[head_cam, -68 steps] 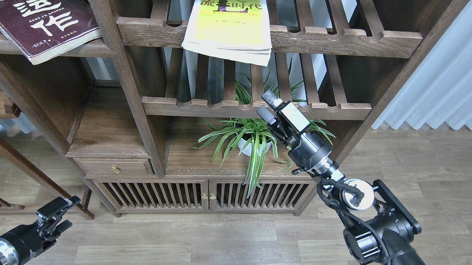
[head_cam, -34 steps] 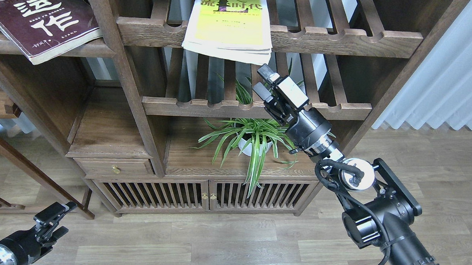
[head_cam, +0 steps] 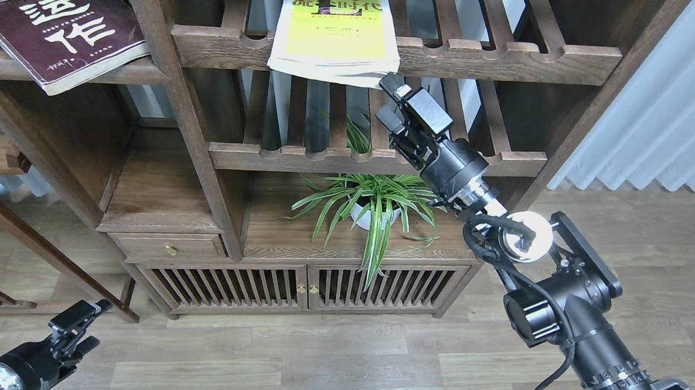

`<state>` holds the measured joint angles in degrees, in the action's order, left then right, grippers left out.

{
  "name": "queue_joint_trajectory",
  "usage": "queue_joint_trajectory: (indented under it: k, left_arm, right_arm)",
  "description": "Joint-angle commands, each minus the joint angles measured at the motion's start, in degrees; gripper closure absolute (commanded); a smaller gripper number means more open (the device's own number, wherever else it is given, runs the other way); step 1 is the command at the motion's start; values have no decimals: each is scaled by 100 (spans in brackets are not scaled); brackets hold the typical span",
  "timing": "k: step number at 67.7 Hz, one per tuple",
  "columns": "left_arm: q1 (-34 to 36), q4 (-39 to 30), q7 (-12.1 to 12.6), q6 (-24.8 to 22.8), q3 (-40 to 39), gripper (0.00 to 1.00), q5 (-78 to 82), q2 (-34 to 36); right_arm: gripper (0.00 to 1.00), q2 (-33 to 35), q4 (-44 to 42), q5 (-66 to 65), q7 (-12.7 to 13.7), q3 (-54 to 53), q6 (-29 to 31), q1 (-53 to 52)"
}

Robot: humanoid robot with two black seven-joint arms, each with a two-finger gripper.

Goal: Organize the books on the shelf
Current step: 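Reach the right gripper up to the yellow-green book on the upper shelf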

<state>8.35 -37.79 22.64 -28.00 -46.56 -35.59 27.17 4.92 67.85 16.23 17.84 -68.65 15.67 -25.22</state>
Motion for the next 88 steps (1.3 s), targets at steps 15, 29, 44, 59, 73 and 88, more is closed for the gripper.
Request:
queue_joint_trajectory:
  k: [15, 29, 44, 59, 73, 88]
  left_arm:
    - [-36, 9, -6, 0, 7, 1, 9, -2]
    - [-44, 9, -6, 0, 7, 1, 17, -10]
    - [-44, 167, -14, 0, 7, 1, -18, -10]
    - [-36, 202, -14, 0, 7, 1, -27, -10]
    - [-18, 202, -14, 0, 7, 1, -27, -19]
    - [-18, 211, -14, 0, 7, 1, -27, -19]
  right_arm:
    - [2, 124, 27, 20, 0, -395, 50, 61]
    - [3, 97, 97, 20, 0, -395, -3, 26]
    - [3, 9, 97, 11, 0, -342, -82, -62]
    - [3, -219, 97, -102, 0, -299, -328, -256]
    - [4, -492, 97, -357, 0, -299, -433, -370]
    - [4, -492, 97, -375, 9, -299, -618, -475]
